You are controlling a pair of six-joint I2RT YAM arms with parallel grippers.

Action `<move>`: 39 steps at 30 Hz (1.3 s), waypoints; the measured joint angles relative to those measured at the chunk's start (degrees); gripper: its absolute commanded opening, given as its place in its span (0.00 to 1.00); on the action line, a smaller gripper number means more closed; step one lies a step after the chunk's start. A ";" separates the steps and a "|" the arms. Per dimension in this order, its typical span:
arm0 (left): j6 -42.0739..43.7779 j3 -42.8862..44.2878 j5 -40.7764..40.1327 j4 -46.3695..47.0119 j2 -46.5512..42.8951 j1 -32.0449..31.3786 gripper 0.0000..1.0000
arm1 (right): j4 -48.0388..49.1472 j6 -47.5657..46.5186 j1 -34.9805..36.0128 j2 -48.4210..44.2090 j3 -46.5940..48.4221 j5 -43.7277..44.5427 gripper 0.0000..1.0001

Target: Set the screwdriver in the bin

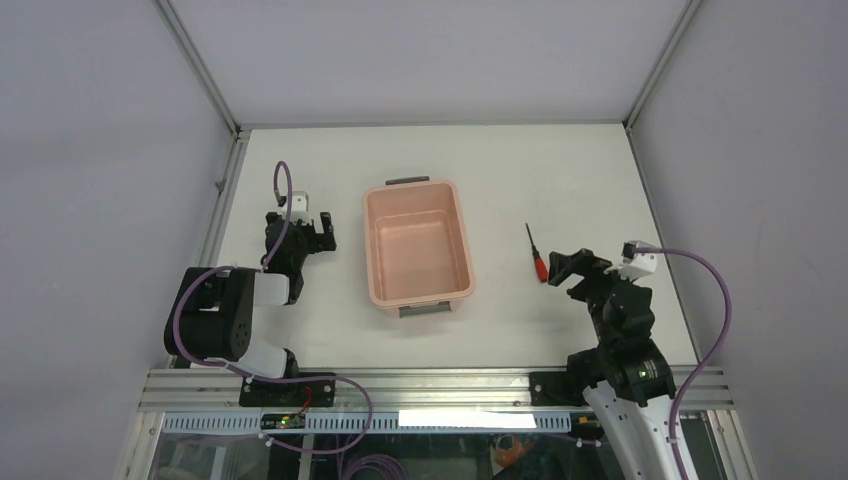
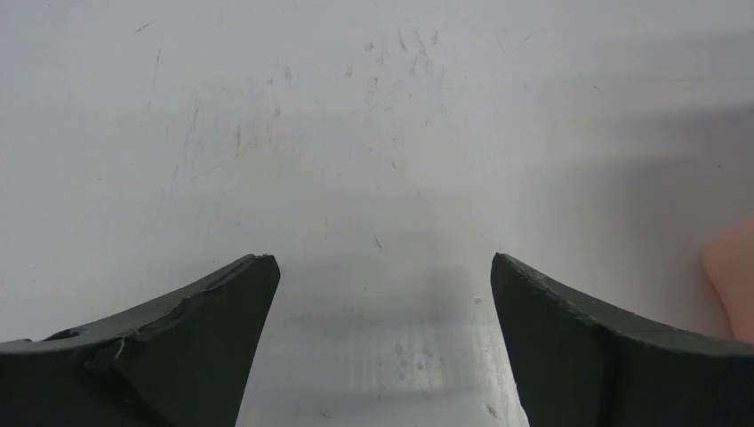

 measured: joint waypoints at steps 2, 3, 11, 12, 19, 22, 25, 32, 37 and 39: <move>0.00 0.00 0.00 0.00 0.00 0.00 0.99 | 0.15 -0.02 0.00 -0.07 0.42 0.07 0.99; 0.00 0.00 0.00 0.00 0.00 0.00 0.99 | 0.26 -0.15 0.00 0.24 1.40 -0.07 0.99; 0.00 0.00 0.00 0.00 0.00 0.00 0.99 | 4.46 -6.10 0.00 17.05 19.98 -6.23 0.99; 0.00 0.00 0.00 0.00 0.00 0.00 0.99 | 4.57 -6.93 0.00 21.59 23.85 -6.78 0.99; 0.00 0.00 0.00 0.00 0.00 0.00 0.99 | -7.41 -13.20 0.00 57.44 53.53 -2.45 0.96; 0.00 0.00 0.00 0.00 0.00 0.00 0.99 | -14.86 -15.13 0.00 73.59 62.27 1.29 0.93; 0.00 0.00 0.00 0.00 0.00 0.00 0.99 | -19.04 -15.74 -0.11 83.47 59.17 2.21 0.91; 0.00 0.00 0.00 0.00 0.00 0.00 0.99 | -22.49 -15.76 -3.08 86.93 44.87 -4.33 0.85; 0.00 0.00 0.00 0.00 0.00 0.00 0.99 | -19.63 -15.69 -4.20 90.25 41.42 -7.89 0.67; 0.00 0.00 0.00 0.00 0.00 0.00 0.99 | -18.56 -15.82 -4.31 92.72 41.31 -8.11 0.55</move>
